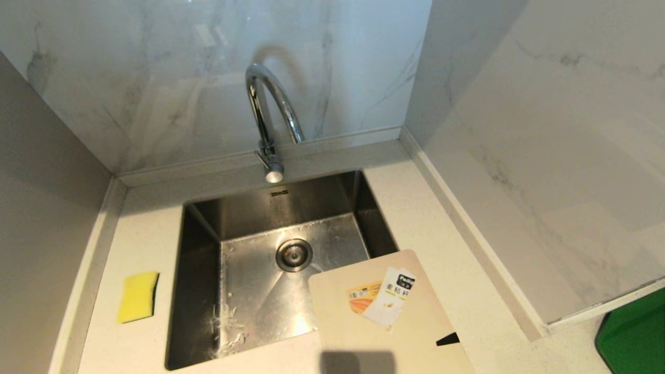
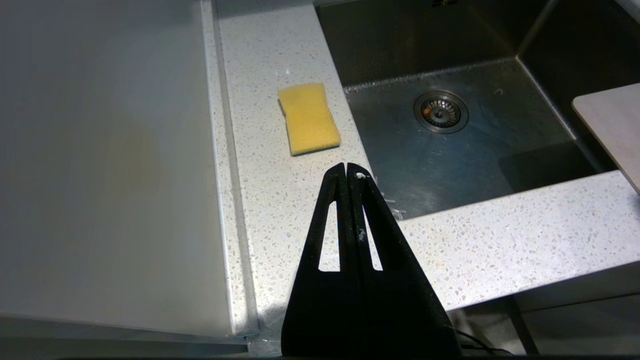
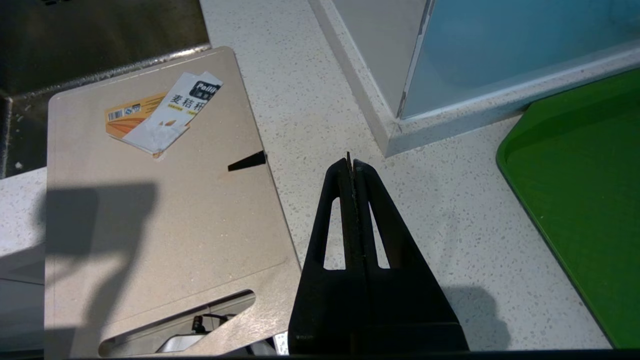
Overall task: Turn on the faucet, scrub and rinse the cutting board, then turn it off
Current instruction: Turn on the tap
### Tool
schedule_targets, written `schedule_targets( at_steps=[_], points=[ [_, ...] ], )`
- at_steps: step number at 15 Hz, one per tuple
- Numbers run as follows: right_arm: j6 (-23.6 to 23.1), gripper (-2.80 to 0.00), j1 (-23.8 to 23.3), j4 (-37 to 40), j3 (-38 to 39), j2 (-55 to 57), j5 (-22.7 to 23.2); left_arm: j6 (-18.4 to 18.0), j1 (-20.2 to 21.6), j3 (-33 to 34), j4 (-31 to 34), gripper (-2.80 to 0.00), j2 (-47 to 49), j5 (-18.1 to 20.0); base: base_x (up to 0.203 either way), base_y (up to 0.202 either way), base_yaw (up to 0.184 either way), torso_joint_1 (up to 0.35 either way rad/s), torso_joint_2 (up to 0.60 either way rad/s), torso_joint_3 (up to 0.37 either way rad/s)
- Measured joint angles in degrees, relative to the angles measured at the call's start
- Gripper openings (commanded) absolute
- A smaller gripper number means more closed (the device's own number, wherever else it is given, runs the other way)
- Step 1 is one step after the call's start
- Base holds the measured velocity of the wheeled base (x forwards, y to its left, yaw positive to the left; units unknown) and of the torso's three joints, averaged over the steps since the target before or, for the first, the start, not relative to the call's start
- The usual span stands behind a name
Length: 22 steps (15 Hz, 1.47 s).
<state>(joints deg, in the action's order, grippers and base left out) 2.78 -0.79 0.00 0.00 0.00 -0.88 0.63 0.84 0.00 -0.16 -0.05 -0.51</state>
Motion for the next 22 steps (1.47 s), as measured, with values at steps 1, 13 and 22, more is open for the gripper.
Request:
schedule_targets(
  at_steps=[1, 13, 22],
  points=[
    [0.0, -2.80, 0.0, 0.0, 0.0, 0.0, 0.0, 0.0, 0.0, 0.0, 0.0, -2.80, 0.0, 0.0, 0.000, 0.000, 0.000, 0.000, 0.00, 0.000],
    [0.0, -2.80, 0.0, 0.0, 0.0, 0.0, 0.0, -2.4, 0.0, -5.6, 1.1, -2.80, 3.8, 3.0, 0.000, 0.000, 0.000, 0.000, 0.00, 0.000],
    [0.0, -2.80, 0.0, 0.0, 0.0, 0.0, 0.0, -13.5, 0.0, -27.0, 0.9, -2.80, 36.5, 18.2, 0.000, 0.000, 0.000, 0.000, 0.00, 0.000]
  ],
)
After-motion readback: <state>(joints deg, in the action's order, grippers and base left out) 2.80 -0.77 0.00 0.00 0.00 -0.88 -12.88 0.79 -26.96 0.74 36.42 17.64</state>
